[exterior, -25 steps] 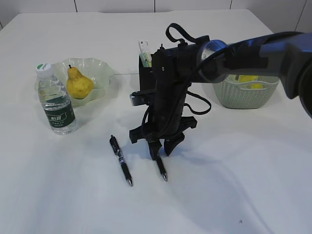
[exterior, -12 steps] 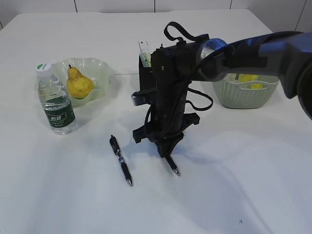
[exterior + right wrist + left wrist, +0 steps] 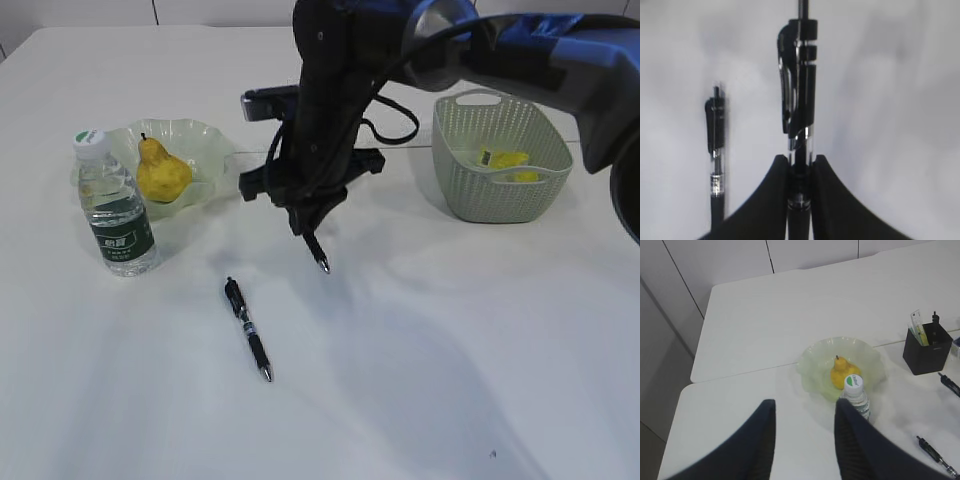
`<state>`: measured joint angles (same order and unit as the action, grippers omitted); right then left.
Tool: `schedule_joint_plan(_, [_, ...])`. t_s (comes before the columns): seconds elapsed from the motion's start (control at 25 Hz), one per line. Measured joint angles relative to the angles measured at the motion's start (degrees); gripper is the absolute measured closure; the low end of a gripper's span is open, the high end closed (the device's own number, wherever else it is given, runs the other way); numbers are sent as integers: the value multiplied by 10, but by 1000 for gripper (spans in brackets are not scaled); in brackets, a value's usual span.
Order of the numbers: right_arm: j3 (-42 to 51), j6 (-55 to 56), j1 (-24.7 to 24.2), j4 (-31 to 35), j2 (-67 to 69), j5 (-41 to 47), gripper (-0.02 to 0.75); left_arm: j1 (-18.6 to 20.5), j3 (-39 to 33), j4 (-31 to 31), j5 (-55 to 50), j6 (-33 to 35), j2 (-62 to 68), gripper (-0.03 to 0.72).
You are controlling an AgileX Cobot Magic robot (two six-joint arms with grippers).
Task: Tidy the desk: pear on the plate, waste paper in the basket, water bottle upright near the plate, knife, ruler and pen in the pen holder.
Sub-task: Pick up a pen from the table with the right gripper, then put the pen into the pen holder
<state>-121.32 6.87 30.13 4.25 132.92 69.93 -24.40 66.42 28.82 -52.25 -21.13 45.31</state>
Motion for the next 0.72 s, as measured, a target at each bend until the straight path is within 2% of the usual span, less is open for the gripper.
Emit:
schedule_joint_plan(0.16, [-48,-10,0,0,0,-1,647,0,0,0,0,0,0,414])
schedule_joint_plan(0.28, [-51,-16,0,-9,-12,-29,647,0,0,0,0,0,0,414])
schedule_joint_plan(0.72, [-51,-17,0,-121,-109,-180,647,0,0,2,19,0,0,414])
